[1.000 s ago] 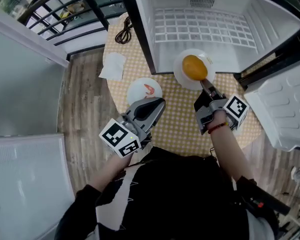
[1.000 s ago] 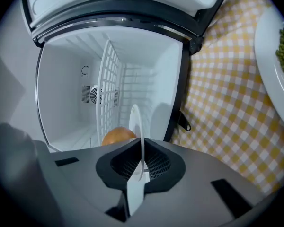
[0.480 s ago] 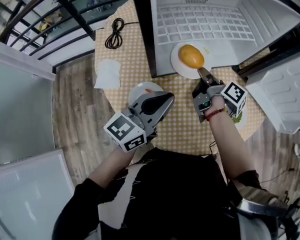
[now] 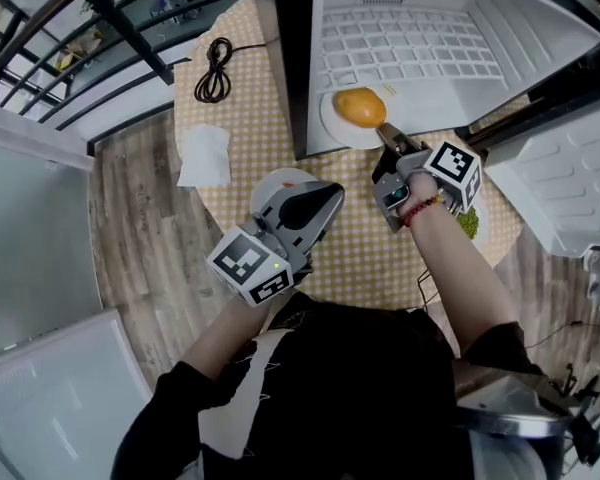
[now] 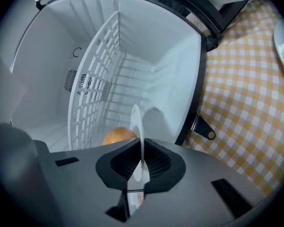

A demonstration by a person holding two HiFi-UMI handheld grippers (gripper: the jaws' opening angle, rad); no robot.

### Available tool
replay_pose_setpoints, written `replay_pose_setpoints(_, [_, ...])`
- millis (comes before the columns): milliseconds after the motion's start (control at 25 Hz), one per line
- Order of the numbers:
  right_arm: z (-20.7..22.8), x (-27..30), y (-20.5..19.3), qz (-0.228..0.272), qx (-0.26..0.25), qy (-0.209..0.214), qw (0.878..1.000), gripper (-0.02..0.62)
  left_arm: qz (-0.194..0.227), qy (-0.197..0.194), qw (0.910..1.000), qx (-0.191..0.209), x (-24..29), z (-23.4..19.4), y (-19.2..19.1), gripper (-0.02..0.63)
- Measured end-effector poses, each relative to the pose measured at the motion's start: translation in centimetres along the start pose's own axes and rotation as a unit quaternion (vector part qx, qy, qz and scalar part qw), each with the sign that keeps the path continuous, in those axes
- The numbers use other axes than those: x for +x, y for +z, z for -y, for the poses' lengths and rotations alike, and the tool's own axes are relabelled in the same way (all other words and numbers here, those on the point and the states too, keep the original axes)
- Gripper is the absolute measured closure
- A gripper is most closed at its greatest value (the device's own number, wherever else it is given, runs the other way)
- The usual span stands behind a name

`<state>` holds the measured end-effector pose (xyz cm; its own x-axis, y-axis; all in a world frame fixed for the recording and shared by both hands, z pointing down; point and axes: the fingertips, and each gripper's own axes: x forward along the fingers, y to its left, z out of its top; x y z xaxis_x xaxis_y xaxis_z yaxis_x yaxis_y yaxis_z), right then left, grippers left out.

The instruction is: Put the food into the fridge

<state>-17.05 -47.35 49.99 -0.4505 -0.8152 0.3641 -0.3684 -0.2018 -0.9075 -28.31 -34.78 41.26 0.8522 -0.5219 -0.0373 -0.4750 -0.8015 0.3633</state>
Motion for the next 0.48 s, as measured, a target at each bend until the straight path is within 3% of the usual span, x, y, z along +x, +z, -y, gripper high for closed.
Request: replay_pose_setpoints(480, [0.7,1.5,0.9,-0.014,-0.017,-0.029,0.999,0.571,0.01,0.031,0.9993,0.019,0.2,-0.8,1.1,0.592])
